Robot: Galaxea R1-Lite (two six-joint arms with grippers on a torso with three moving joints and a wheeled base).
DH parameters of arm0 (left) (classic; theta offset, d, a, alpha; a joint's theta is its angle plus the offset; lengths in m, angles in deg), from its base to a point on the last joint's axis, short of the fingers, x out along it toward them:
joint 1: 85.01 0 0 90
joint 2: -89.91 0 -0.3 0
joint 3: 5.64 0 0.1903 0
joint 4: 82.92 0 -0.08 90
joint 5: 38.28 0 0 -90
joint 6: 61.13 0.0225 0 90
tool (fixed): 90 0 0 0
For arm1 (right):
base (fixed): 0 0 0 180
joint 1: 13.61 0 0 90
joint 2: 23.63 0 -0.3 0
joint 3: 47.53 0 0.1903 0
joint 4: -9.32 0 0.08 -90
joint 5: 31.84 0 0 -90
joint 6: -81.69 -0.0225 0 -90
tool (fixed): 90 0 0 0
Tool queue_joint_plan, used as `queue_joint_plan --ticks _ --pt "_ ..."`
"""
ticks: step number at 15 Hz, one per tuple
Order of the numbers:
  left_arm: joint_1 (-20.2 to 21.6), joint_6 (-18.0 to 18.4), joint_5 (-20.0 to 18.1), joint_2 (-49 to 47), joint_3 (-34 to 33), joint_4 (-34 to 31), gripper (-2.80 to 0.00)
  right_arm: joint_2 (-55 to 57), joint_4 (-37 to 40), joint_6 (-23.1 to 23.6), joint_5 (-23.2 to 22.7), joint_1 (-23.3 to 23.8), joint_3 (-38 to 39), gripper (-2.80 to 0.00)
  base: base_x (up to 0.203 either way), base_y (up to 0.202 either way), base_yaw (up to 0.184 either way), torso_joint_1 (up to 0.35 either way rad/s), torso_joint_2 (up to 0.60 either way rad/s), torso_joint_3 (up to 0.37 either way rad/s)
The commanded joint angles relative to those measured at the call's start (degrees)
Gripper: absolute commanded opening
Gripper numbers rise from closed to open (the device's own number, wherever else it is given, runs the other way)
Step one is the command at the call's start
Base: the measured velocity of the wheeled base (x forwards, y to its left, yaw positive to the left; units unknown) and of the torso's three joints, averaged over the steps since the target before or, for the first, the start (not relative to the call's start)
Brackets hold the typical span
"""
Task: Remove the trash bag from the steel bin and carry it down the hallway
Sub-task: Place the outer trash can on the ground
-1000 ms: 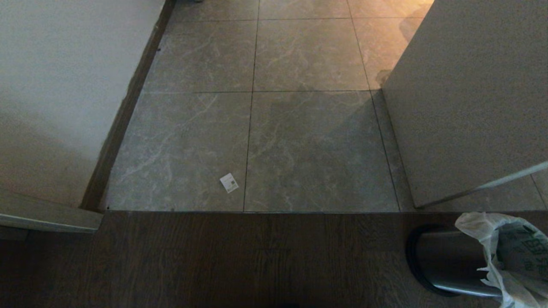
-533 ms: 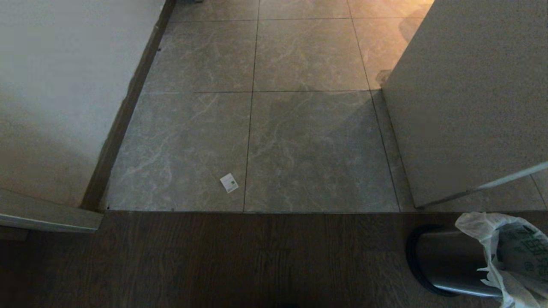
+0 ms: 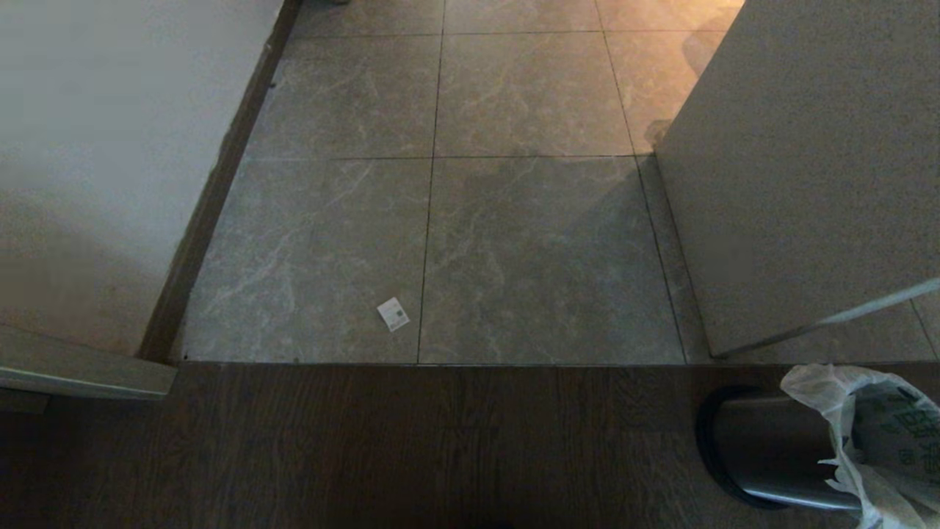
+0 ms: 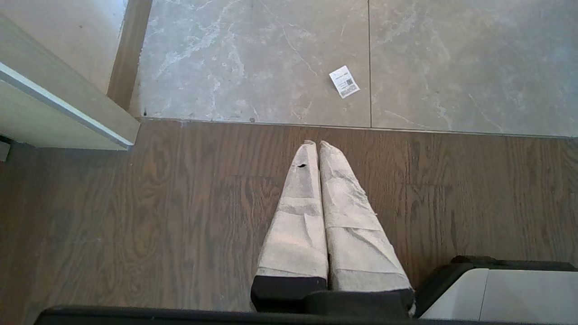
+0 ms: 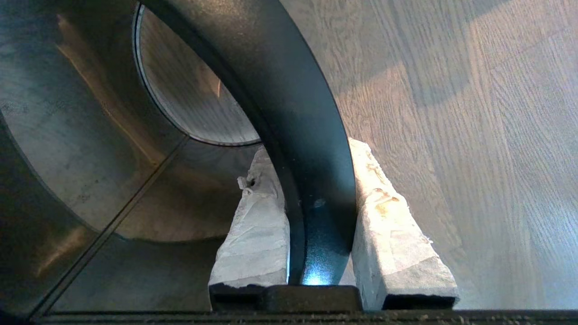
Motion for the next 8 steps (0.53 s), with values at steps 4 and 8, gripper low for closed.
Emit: queue_joint_plan --ticks 4,8 --pt "0.00 -0.03 0.02 0.00 0.00 0.01 -2.80 0.23 -0.12 1.01 -0.17 -0.30 -0.06 -2.80 0.000 0.000 0.000 0.000 0.00 0.000" --pt "0.00 -0.03 0.02 0.00 0.00 0.01 -2.80 0.32 -0.33 1.52 0.18 -0.39 -0.30 0.00 0.000 0.000 0.000 0.000 0.00 0.000"
